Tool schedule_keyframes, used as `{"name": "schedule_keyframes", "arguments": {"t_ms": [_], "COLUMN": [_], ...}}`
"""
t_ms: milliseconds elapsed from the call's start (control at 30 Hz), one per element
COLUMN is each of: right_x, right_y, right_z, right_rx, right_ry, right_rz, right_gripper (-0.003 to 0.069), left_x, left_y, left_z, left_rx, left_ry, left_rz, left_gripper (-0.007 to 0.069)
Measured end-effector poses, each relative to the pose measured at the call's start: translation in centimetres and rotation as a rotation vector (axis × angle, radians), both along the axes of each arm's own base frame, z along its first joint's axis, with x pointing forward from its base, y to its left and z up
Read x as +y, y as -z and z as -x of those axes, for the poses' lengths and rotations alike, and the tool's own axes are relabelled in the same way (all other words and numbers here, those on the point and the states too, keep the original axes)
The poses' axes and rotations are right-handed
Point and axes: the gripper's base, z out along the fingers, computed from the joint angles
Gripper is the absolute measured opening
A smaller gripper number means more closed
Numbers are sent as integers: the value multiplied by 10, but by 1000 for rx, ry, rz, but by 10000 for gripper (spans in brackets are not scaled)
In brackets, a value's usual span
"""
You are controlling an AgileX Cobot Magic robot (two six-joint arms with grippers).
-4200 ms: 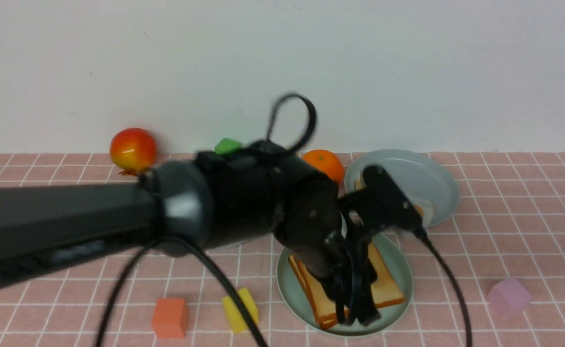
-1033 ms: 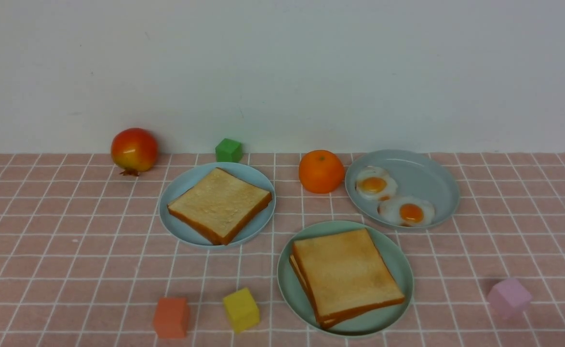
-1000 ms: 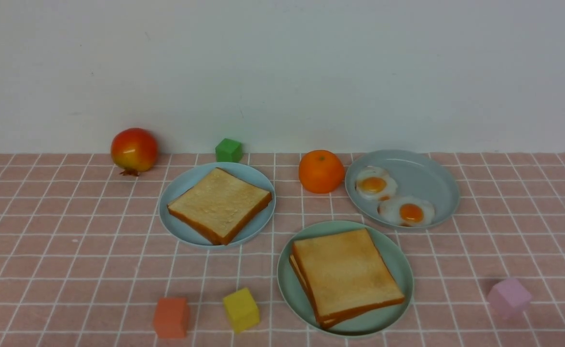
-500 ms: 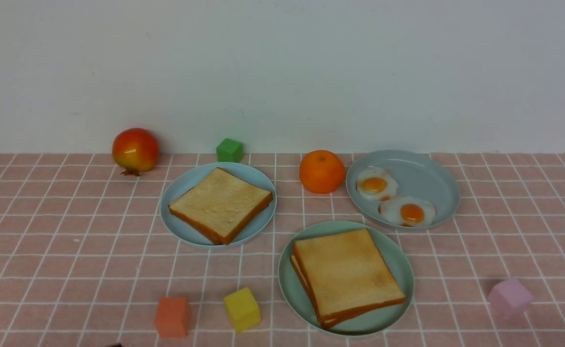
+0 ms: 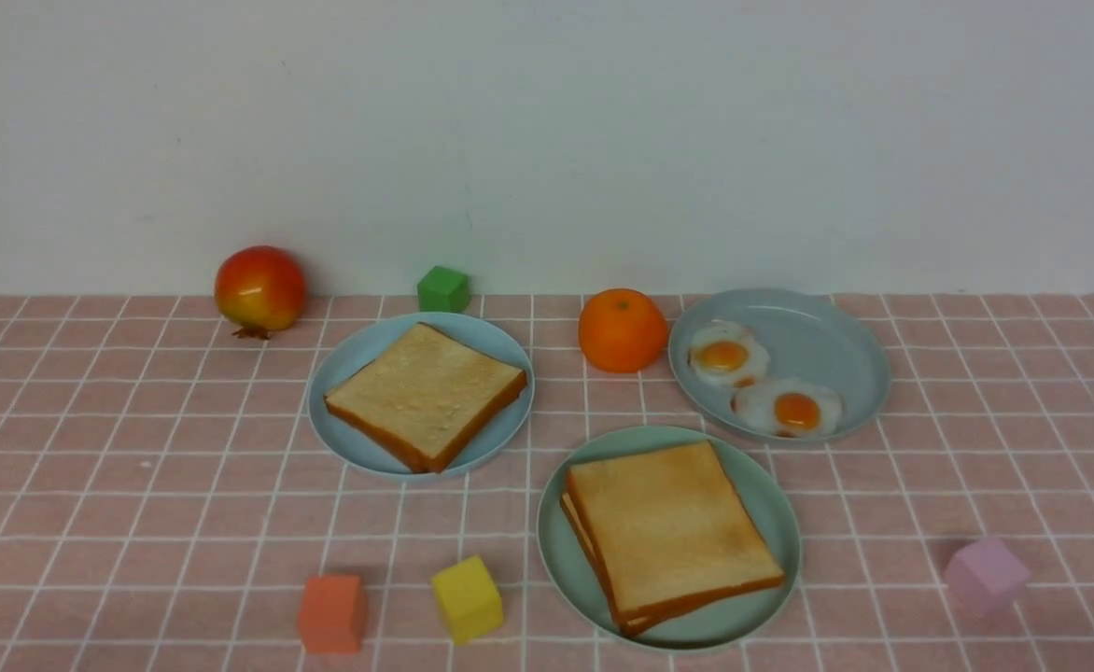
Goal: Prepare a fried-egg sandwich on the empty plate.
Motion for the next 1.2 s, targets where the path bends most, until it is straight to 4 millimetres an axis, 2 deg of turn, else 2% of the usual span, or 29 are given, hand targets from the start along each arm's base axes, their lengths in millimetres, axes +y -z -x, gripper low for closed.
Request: {"name": "schedule_keyframes", "arguments": {"t_ms": [200, 1200], "right_x": [0, 0], "right_y": [0, 0], "right_z": [0, 0], "right_rx": [0, 0], "right_ry": [-2, -2], "right_rz": [2, 3], "right_gripper": [38, 86], "left_x": [0, 0], "left_y": [1, 1], "left_z": [1, 1], "left_rx": [31, 32], "left_ry": [-14, -14], "left_rz": [43, 43], "left_gripper": [13, 13]}}
